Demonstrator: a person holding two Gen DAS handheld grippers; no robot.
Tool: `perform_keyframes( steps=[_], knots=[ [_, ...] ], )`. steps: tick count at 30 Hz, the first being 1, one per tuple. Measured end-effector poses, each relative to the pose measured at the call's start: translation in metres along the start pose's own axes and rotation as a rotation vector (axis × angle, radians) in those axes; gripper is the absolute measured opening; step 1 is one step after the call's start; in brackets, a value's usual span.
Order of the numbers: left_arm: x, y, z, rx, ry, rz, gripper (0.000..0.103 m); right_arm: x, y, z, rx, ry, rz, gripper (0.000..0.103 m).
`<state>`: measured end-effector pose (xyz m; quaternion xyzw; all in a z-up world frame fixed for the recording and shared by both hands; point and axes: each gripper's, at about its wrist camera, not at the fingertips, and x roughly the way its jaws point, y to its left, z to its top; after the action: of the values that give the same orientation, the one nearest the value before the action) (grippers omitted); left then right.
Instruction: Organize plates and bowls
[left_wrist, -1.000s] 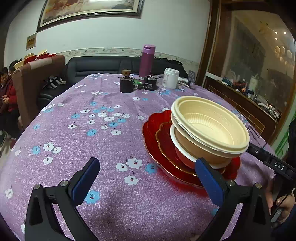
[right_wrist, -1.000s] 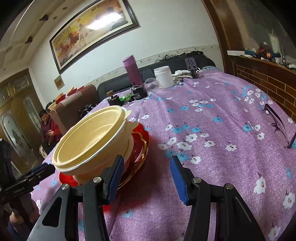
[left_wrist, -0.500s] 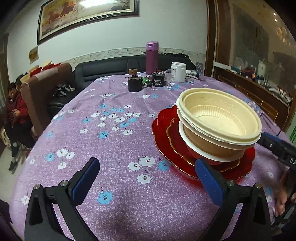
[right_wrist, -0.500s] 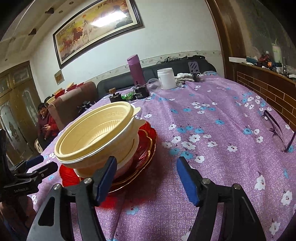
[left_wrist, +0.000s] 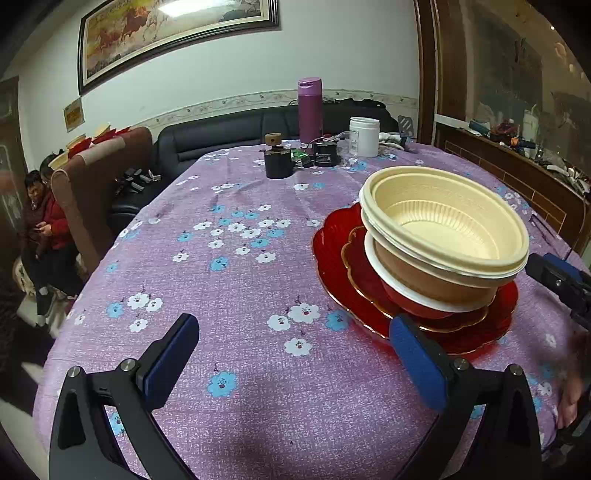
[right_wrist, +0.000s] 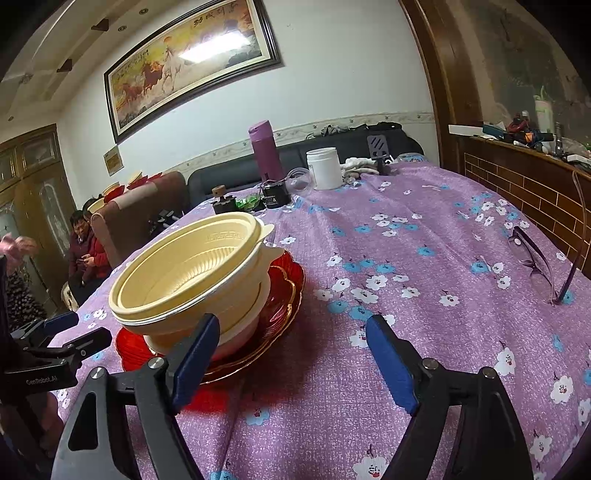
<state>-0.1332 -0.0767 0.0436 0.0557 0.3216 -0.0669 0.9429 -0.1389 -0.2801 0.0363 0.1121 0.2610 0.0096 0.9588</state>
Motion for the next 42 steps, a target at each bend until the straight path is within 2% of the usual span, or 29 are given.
perform_keyframes(
  steps=[8, 22, 42],
  knots=[
    [-0.0011, -0.0060, -0.0039, 0.038, -0.006, 0.057, 0.103, -0.0058, 0.0012, -0.0027, -0.006, -0.026, -0.005, 0.090],
    [-0.0008, -0.0082, -0.0053, 0.053, -0.008, 0.085, 0.103, -0.0062, 0.0037, -0.0030, -0.018, -0.031, 0.000, 0.091],
    [-0.0035, -0.0053, -0.0083, 0.039, 0.005, 0.056, 0.103, -0.0049, 0.0037, -0.0025, -0.018, -0.018, -0.005, 0.091]
  ],
)
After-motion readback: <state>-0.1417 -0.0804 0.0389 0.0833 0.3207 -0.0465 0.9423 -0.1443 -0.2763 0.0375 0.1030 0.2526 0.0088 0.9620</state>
